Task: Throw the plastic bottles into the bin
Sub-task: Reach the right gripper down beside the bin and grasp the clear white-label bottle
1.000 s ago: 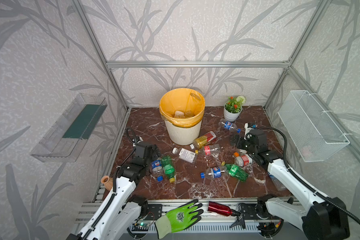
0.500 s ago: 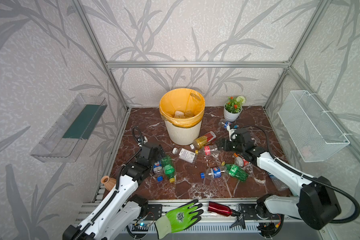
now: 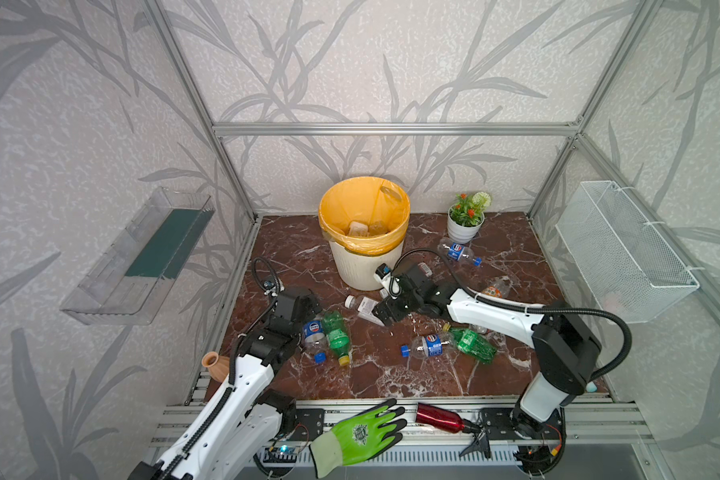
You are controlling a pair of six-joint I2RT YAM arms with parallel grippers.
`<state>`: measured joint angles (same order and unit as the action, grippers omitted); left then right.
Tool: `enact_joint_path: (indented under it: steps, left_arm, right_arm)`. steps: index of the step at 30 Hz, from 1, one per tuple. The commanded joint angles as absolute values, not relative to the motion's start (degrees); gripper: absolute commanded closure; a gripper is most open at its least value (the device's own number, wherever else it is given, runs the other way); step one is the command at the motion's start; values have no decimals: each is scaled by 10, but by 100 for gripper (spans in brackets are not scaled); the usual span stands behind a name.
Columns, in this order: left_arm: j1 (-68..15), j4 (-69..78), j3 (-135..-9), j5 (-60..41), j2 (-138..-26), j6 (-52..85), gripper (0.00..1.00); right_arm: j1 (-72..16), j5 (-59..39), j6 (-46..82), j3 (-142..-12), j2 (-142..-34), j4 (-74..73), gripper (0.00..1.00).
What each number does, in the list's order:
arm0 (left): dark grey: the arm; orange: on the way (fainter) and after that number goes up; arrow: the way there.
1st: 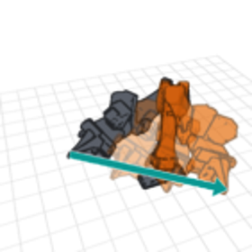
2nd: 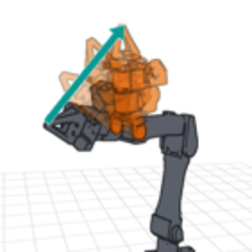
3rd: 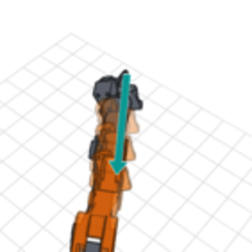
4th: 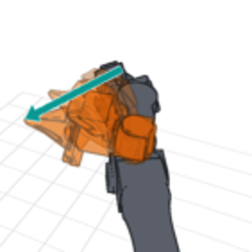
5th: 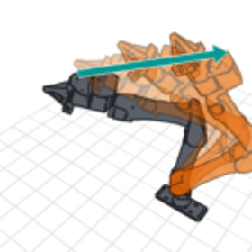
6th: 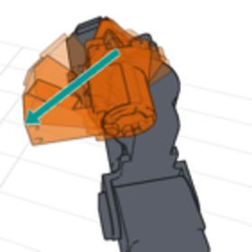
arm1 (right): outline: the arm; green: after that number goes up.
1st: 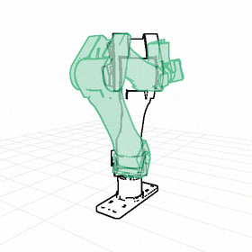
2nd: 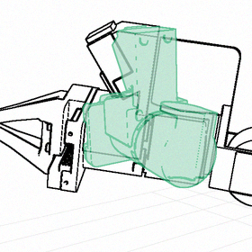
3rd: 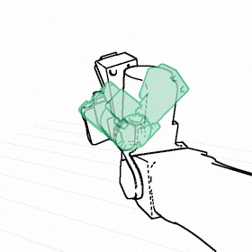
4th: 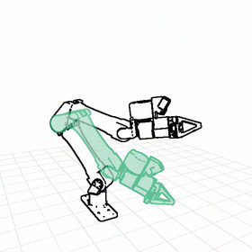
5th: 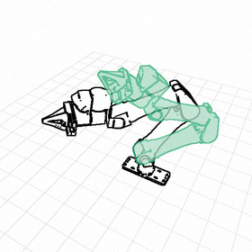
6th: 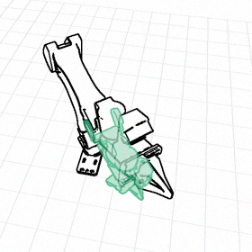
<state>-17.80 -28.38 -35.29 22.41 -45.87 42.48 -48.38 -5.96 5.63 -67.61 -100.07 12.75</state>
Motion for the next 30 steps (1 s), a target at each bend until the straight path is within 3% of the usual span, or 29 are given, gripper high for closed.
enact_joint_path:
  steps: [1,15,30]
  left_arm:
    - [-169,-299,-349,229,-455,433,1]
    - [-154,-315,-335,229,-425,426,1]
    - [-151,-320,-329,231,-420,422,1]
  right_arm:
    - [-489,-52,6,-715,-1043,191,4]
    - [-502,-49,-41,-841,-1164,312,4]
    - [-517,-1,-35,-947,-1241,413,13]
